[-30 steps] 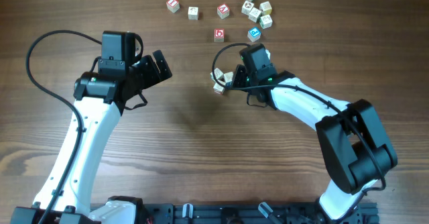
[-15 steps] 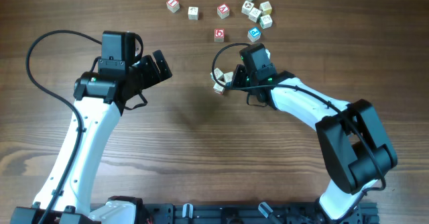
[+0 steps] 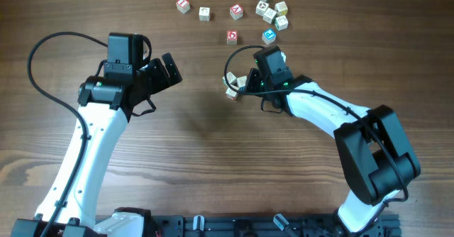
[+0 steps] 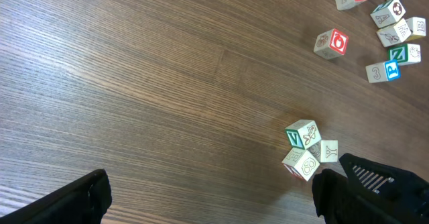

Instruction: Form a circle

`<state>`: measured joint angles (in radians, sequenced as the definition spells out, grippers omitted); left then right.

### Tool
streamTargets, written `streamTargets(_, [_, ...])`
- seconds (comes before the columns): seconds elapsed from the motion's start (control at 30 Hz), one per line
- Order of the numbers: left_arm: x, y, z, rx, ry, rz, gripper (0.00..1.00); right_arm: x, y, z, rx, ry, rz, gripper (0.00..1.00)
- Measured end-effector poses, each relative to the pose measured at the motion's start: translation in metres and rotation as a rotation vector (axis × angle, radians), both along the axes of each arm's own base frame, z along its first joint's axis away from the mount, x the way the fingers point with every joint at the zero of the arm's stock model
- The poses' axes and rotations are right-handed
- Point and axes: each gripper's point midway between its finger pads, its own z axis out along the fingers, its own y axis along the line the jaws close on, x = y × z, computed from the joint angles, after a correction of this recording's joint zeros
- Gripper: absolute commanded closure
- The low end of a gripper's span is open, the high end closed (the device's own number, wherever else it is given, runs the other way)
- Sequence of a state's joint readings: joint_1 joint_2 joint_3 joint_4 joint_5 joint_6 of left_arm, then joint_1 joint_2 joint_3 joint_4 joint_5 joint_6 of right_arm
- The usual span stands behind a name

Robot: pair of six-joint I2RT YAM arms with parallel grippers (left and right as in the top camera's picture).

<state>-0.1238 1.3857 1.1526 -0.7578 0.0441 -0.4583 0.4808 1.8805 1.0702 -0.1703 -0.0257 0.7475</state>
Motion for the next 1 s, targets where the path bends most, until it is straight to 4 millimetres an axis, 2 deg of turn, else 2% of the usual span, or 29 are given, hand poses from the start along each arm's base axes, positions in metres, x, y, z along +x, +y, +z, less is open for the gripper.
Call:
streamTargets(0.73, [0.0001, 0.0000, 0.0001, 0.000, 0.000, 0.000, 0.00, 0.0016, 0.0024, 0.0008, 0.011, -0.007, 0.004, 0.95])
streamTargets(1.0, [0.0001, 0.0000, 0.0001, 0.000, 0.000, 0.000, 0.00, 0.0007, 0.0020, -0.0051, 0.005, 0.005, 0.005, 0.95])
